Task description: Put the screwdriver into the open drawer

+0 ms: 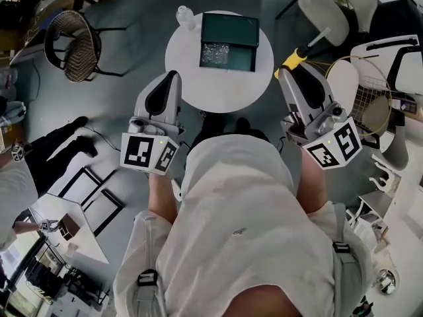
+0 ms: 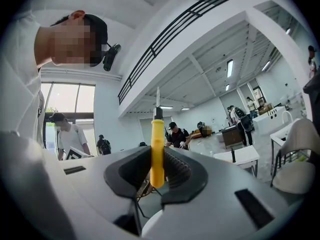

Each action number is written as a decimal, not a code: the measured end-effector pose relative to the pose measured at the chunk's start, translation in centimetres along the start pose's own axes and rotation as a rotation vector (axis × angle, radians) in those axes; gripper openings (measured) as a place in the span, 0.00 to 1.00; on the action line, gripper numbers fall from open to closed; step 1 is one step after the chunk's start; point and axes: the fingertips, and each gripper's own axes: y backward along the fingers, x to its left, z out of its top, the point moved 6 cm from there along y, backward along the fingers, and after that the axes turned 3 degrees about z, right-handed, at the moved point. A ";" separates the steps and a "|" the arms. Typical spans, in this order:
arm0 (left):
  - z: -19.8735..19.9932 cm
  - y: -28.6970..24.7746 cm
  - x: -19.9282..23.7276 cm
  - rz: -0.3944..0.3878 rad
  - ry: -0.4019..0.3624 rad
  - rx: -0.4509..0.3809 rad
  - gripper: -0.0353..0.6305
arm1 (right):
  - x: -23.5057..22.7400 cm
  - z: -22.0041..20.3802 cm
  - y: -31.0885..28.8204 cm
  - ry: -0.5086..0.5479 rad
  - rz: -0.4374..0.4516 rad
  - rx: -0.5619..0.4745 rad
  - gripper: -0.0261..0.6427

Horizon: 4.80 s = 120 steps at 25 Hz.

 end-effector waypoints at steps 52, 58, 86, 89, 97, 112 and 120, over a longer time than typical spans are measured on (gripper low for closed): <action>0.4 -6.6 2.3 0.118 0.025 0.052 0.07 | -8.9 -5.1 -9.9 0.056 0.173 0.274 0.16; 0.2 -6.8 2.0 0.177 0.036 0.064 0.07 | -10.8 -8.4 -10.6 0.041 0.222 0.357 0.16; -2.4 -6.4 0.1 0.322 0.106 0.116 0.07 | -14.5 -27.5 -10.5 0.191 0.381 0.845 0.16; -2.7 -6.0 0.3 0.337 0.114 0.124 0.07 | -14.6 -29.6 -10.6 0.200 0.381 0.898 0.16; -3.3 -4.8 0.7 0.365 0.125 0.139 0.07 | -15.7 -34.3 -10.9 0.199 0.312 1.005 0.16; -3.6 -3.8 -0.1 0.378 0.123 0.150 0.07 | -17.6 -39.4 -10.9 0.193 0.217 1.186 0.16; -3.5 -3.7 -0.6 0.377 0.123 0.149 0.07 | -18.2 -40.5 -11.8 0.138 0.155 1.219 0.16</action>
